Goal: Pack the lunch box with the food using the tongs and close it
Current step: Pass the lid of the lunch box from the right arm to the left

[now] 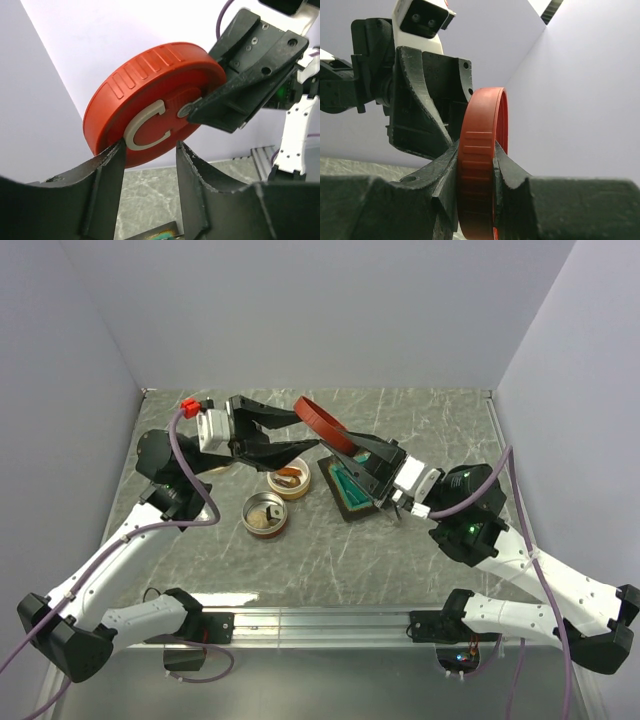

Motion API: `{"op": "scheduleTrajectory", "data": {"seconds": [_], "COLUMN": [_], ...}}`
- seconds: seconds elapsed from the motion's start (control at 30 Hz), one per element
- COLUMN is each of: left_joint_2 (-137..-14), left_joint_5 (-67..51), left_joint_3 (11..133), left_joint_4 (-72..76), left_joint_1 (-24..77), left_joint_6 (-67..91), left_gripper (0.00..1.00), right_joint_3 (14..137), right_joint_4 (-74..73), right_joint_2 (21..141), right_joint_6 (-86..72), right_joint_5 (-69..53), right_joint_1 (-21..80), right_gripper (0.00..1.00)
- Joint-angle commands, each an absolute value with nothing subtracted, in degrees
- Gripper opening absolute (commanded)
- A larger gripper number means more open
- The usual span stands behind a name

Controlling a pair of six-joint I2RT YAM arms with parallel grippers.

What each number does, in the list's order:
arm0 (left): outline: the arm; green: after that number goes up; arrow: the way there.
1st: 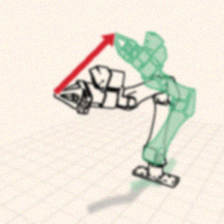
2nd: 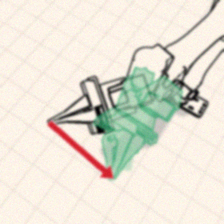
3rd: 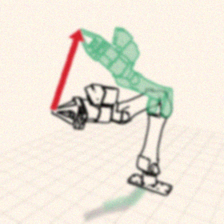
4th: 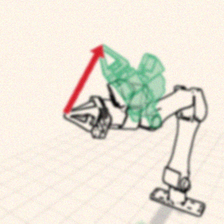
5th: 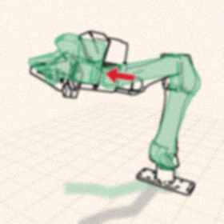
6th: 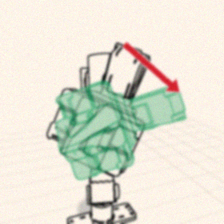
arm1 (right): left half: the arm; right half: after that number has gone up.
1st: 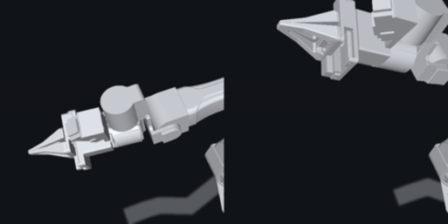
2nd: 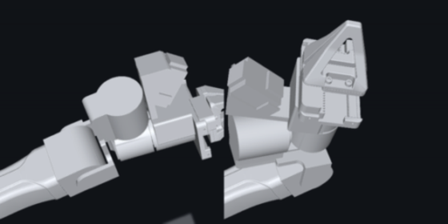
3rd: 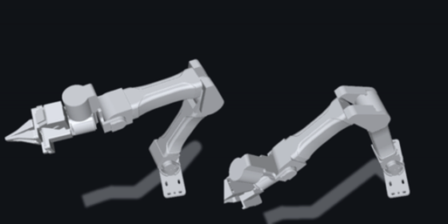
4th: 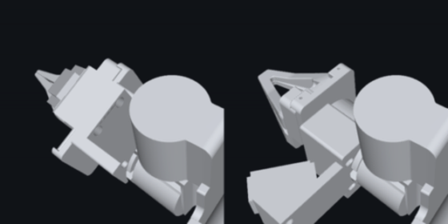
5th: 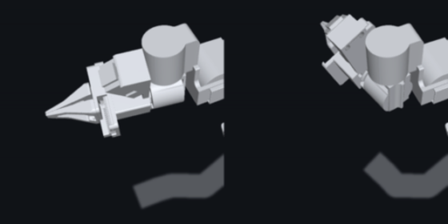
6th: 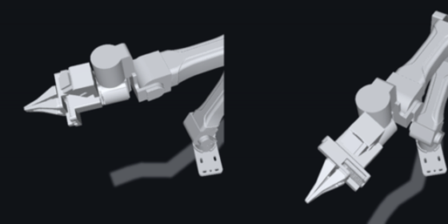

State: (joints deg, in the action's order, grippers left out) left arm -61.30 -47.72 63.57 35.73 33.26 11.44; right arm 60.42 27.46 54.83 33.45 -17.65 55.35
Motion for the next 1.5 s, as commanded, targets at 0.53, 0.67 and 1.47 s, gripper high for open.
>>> {"op": "scheduleTrajectory", "data": {"seconds": [0.53, 0.67, 1.47], "left_joint_2": [-53.3, -51.9, -55.7], "left_joint_5": [-44.6, -37.8, -31.3], "left_joint_3": [61.3, 59.4, 61.9], "left_joint_4": [24.8, 25.7, 28.6], "left_joint_1": [39.6, 39.6, 39.6], "left_joint_6": [-0.4, 1.9, 7.5], "left_gripper": [0.45, 0.48, 0.48], "right_joint_3": [62.8, 63.1, 63.9], "right_joint_4": [31.2, 31.5, 30.1], "right_joint_2": [56.4, 55.9, 55.3], "right_joint_6": [39.6, 40.7, 39.3], "right_joint_5": [-13.6, -14.6, -15.4], "right_joint_1": [55.2, 55.1, 57.2], "right_gripper": [0.0, 0.0, 0.0]}}
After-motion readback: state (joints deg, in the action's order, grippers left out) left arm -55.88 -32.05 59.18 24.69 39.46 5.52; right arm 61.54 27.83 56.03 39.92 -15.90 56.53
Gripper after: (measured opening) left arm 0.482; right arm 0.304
